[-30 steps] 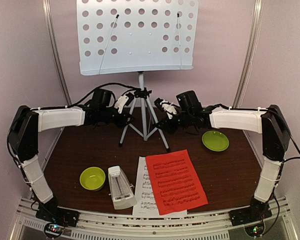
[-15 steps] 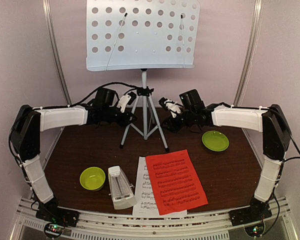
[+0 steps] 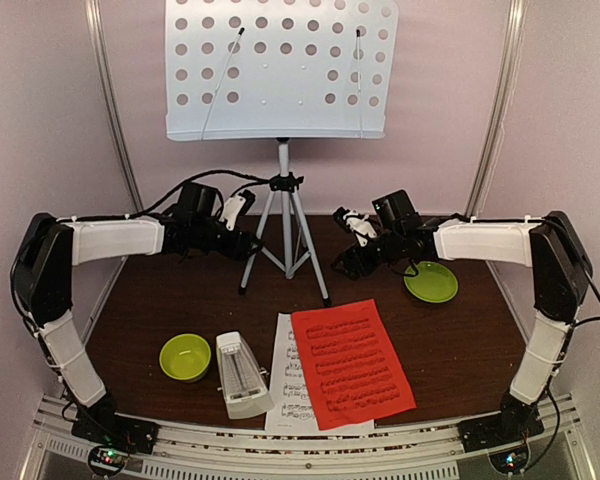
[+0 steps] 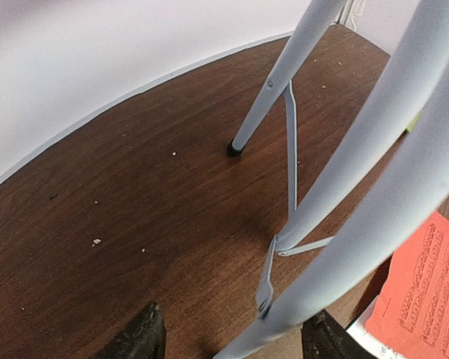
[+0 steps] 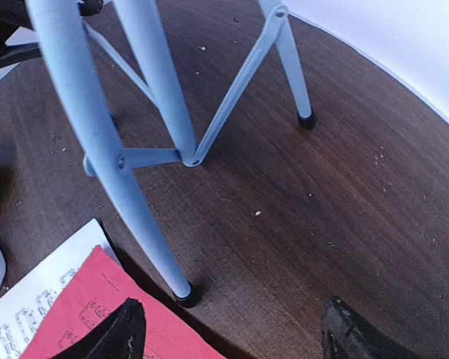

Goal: Set up the instrument practice props

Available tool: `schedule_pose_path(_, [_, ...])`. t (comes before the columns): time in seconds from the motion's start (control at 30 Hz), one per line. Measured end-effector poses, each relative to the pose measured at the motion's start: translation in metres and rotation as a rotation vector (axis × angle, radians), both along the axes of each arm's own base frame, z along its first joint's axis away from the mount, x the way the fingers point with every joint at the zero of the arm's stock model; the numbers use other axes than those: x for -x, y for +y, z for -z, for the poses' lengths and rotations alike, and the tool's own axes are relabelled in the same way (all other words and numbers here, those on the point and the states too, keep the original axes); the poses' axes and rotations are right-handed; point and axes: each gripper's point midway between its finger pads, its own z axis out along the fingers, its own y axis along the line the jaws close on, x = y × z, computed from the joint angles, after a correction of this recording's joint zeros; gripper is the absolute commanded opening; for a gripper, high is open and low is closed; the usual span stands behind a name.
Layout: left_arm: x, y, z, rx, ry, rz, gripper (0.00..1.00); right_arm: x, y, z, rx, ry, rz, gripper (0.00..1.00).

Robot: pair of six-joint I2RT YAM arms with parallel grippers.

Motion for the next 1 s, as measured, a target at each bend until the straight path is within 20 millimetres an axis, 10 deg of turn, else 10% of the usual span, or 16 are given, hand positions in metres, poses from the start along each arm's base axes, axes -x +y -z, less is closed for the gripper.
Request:
schedule_pose_path(0.8, [0.003, 0.006, 0.048, -0.066, -0.088, 0.144, 0.59, -0.002, 0.063, 0.024, -0.128, 0.015, -0.103, 0.64])
schedule_pose_path(1.0, [0.000, 0.000, 0.048, -0.032, -0.098, 0.147, 0.51, -0.005, 0.067, 0.022, -0.142, -0.006, -0.107, 0.47])
